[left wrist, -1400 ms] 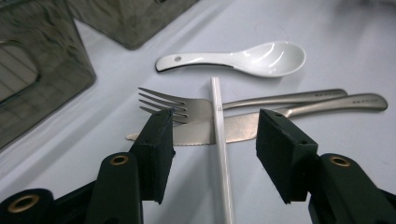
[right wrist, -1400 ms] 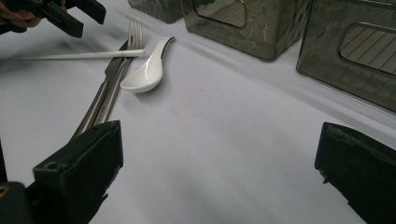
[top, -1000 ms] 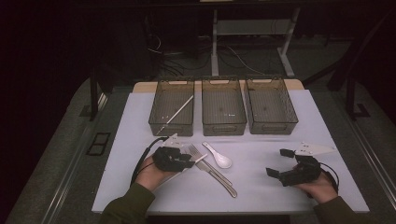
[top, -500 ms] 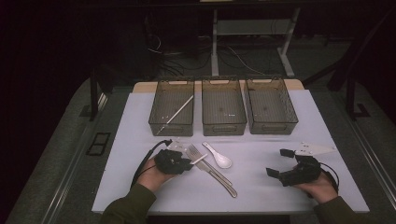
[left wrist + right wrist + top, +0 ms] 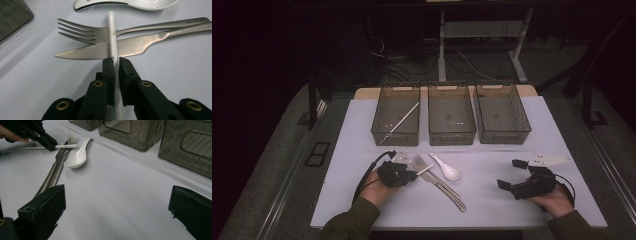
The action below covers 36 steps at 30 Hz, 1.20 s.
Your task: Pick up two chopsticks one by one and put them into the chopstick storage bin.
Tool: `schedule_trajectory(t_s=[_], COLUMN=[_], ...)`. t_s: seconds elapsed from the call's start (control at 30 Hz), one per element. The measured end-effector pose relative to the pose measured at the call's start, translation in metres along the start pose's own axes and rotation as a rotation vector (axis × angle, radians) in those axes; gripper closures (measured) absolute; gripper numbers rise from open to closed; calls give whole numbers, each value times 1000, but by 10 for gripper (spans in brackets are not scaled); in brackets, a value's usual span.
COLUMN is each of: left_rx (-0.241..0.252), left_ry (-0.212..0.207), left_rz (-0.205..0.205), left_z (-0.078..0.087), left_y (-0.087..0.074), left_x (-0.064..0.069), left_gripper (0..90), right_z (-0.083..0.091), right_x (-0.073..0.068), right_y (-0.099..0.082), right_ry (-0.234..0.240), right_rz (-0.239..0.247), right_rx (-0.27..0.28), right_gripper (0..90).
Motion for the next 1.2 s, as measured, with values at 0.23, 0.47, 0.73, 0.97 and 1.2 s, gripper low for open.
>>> schedule_trajectory(t_s=[0.23,0.47,0.73,0.97,1.2], left_rx=[-18,11,38,55,95], left_ry=[-8,-18,-11,-16,-9], left_rz=[21,62,78,91,102], left_z=[1,9,18,23,30], left_y=[3,7,11,14,19], left_x=[-2,-5,-8,-9,-12], left_gripper=[840,841,841,840,840], right_z=[0,0,0,-1,-1], right_x=[0,0,0,0,0], right_y=[0,0,0,0,0], right_ry=[1,3,4,7,9], right_rz=[-1,-3,-2,4,6], right_rx=[2,0,1,1,-2], right_gripper=[10,10,10,10,9])
Point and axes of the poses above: each handheld gripper's, and its own axes: z roughly backward along the jaws, y roughly out of its top, x roughly to its right, the point moved 2 cm from there along -z, roughly forward along the jaws, and after that the axes turned 1 degree about z, right-handed, at the moved point
